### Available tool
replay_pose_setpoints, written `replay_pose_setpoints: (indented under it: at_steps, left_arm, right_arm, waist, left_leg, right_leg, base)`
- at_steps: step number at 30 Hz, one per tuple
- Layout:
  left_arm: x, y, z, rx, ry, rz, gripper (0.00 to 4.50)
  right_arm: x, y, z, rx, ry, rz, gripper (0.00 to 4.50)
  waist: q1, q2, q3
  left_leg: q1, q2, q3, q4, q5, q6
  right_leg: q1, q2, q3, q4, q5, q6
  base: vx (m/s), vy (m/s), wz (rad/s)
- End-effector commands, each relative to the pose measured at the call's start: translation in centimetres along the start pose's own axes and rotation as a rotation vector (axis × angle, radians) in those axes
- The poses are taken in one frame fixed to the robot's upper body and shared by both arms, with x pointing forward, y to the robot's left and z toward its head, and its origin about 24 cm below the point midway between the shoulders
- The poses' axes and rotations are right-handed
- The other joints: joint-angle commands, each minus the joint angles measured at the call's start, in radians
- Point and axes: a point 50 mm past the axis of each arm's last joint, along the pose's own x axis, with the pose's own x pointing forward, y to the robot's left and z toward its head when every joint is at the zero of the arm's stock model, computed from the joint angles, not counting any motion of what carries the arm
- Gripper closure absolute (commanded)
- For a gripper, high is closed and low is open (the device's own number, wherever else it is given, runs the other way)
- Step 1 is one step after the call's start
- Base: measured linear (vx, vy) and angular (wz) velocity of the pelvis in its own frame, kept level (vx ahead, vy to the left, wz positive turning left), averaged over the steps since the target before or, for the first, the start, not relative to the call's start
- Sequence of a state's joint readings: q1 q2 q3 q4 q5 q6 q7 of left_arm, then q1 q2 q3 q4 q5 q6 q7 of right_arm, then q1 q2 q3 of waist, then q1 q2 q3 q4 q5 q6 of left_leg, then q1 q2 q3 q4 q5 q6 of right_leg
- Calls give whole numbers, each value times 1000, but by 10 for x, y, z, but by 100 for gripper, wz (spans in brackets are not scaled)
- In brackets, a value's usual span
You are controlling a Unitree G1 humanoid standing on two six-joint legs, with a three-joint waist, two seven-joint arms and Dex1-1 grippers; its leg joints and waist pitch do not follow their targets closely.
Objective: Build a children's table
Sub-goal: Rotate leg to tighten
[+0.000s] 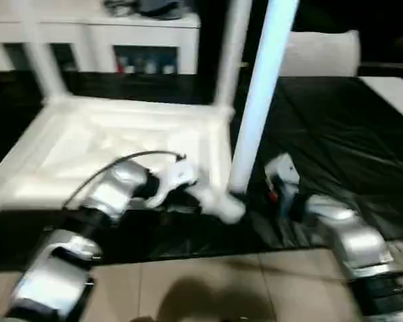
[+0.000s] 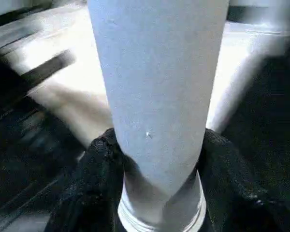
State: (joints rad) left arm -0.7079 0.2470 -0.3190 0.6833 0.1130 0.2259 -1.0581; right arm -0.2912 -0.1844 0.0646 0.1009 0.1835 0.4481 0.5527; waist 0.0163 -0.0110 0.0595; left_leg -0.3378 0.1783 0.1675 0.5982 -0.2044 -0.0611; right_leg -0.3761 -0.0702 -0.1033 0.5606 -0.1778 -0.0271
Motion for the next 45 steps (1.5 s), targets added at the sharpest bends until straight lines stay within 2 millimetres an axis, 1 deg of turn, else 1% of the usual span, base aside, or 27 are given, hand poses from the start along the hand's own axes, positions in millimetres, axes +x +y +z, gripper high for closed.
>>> replay_pose_setpoints:
  at_steps: [1,2,3,4,6,7,9,11,12,13,14,15,18,21,22,25,26,27,28,29,30,34,37,38,41,44,45]
  left_arm:
    - [21,-3,40,-11,-131,99,450]
    - [26,-2,47,-20,-140,149,450]
    - [26,-2,47,-20,-140,149,450]
    - [29,-3,51,-16,-145,168,450]
    - [31,-2,55,1,-145,194,450]
    - [31,-2,55,3,-145,197,450]
    - [28,-1,50,60,-114,193,450]
    - [25,0,45,85,-97,184,450]
    - [24,0,44,89,-94,182,450]
    - [19,1,36,107,-85,163,450]
    - [17,1,34,113,-84,155,450]
    - [16,1,32,117,-81,148,450]
    - [9,0,22,165,-72,86,450]
    - [-2,-6,9,239,-69,-38,450]
    - [-2,-6,9,239,-69,-38,450]
    - [-11,-10,1,290,-74,-155,450]
    - [-11,-11,1,291,-77,-163,450]
    - [-13,-11,-1,301,-70,-199,450]
    - [-15,-13,-2,313,-64,-238,450]
    - [-17,-14,-4,324,-52,-276,450]
    - [-18,-14,-5,331,-46,-296,450]
    - [-23,-17,-8,383,6,-406,450]
    - [-24,-18,-8,406,22,-444,450]
    - [-25,-18,-7,428,32,-477,450]
    - [-25,-18,-5,451,36,-508,450]
    - [-22,-21,0,484,46,-557,450]
    - [-22,-21,0,486,46,-560,450]
  right_arm:
    - [29,34,-15,85,70,28,259]
    - [40,36,-10,115,55,-54,259]
    - [40,36,-10,115,55,-54,259]
    - [46,37,-6,139,39,-90,259]
    - [50,39,-1,150,13,-94,259]
    - [51,40,-1,150,11,-93,224]
    - [46,38,5,151,-61,-80,186]
    - [41,36,6,134,-88,-72,166]
    - [40,35,6,130,-93,-72,166]
    - [30,28,4,106,-114,-79,144]
    - [27,25,4,96,-120,-82,144]
    - [24,22,3,89,-124,-85,141]
    - [7,11,3,47,-155,-59,104]
    - [-16,-2,5,-33,-166,29,85]
    - [-16,-2,5,-33,-166,29,85]
    - [-36,-10,9,-111,-142,169,54]
    - [-38,-11,10,-121,-137,187,49]
    - [-43,-12,11,-139,-116,239,30]
    - [-47,-12,12,-154,-96,286,30]
    - [-51,-13,12,-166,-73,331,20]
    - [-53,-13,13,-172,-61,355,7]
    - [-60,-12,13,-195,7,518,7]
    - [-61,-12,13,-207,34,586,39]
    - [-61,-12,13,-217,56,633,43]
    - [-60,-13,13,-223,75,671,71]
    - [-54,-14,13,-234,97,713,95]
    - [-54,-14,13,-234,98,716,95]
  waist:
    - [-20,9,-36]
    - [-36,13,-34]
    - [-44,16,-35]
    - [-54,19,-37]
    - [-59,17,-35]
    - [-60,14,-37]
    - [-58,18,-42]
    - [-52,16,-52]
    - [-51,14,-54]
    - [-47,18,-55]
    - [-42,14,-59]
    - [-40,14,-61]
    - [-24,11,-62]
    - [-10,11,-68]
    - [-3,10,-63]
    - [1,11,-60]
    - [6,12,-60]
    - [9,10,-61]
    - [15,13,-61]
    - [19,11,-61]
    - [21,9,-61]
    - [33,7,-59]
    - [44,7,-59]
    - [46,2,-58]
    - [51,5,-60]
    - [59,-2,-62]
    - [61,-1,-62]
  left_leg:
    - [10,52,-45,-90,-458,-8]
    - [14,54,-48,-91,-493,-9]
    - [16,54,-50,-90,-506,-12]
    - [10,53,-53,-92,-506,-7]
    - [10,48,-48,-90,-492,1]
    - [10,45,-44,-87,-465,11]
    - [1,48,-40,-89,-406,26]
    - [-11,54,-34,-90,-301,44]
    - [-15,55,-31,-90,-273,52]
    - [-15,55,-27,-88,-249,64]
    - [-14,54,-22,-84,-233,79]
    - [-14,55,-21,-82,-217,85]
    - [-25,51,-16,-75,-155,109]
    - [-31,51,-13,-68,-90,138]
    - [-30,51,-9,-67,-97,145]
    - [-27,57,-11,-71,-127,132]
    - [-22,59,-11,-71,-135,128]
    - [-20,59,-10,-71,-135,128]
    - [-17,64,-10,-72,-133,125]
    - [-15,63,-10,-73,-147,123]
    - [-15,62,-10,-73,-149,123]
    - [-16,62,-9,-73,-170,110]
    - [-16,63,-8,-73,-162,103]
    - [-15,64,-7,-73,-156,101]
    - [-14,66,-8,-73,-144,99]
    - [-15,65,-6,-71,-117,104]
    - [-16,65,-6,-71,-113,106]
  right_leg:
    - [29,-84,16,-110,-612,-40]
    - [27,-88,3,-114,-597,-45]
    - [29,-91,-2,-115,-591,-48]
    - [39,-94,-3,-116,-566,-44]
    - [31,-99,2,-119,-556,-55]
    - [29,-104,8,-118,-550,-64]
    - [31,-107,21,-109,-489,-93]
    - [36,-103,37,-81,-321,-153]
    - [38,-101,41,-73,-276,-169]
    - [37,-99,44,-68,-244,-188]
    - [38,-100,47,-65,-228,-197]
    - [39,-101,49,-62,-216,-204]
    - [41,-101,52,-54,-183,-220]
    - [44,-100,54,-38,-97,-233]
    - [38,-97,54,-40,-104,-230]
    - [38,-96,52,-44,-170,-222]
    - [36,-95,53,-45,-179,-219]
    - [36,-94,53,-44,-175,-221]
    - [33,-95,55,-39,-157,-229]
    - [31,-94,54,-40,-157,-234]
    - [33,-94,54,-40,-156,-234]
    - [36,-101,54,-45,-213,-221]
    - [34,-99,53,-47,-244,-206]
    - [32,-99,53,-47,-239,-207]
    - [33,-100,52,-43,-230,-209]
    - [33,-102,53,-36,-195,-224]
    - [33,-102,53,-36,-193,-224]
  base:
    - [-15,77,-11]
    - [-11,73,-8]
    - [-8,59,-7]
    - [-8,59,-7]
    - [0,0,0]
    - [0,0,0]
    - [0,0,0]
    - [0,0,0]
    - [0,0,0]
    - [0,0,0]
    - [0,0,0]
    - [51,-39,2]
    - [40,-49,1]
    - [9,-19,0]
    - [0,0,0]
    - [0,0,0]
    - [0,0,0]
    - [0,0,0]
    - [0,0,0]
    - [0,0,0]
    - [0,0,0]
    - [0,0,0]
    - [0,0,0]
    - [0,0,0]
    - [0,0,0]
    - [0,0,0]
    - [0,0,0]
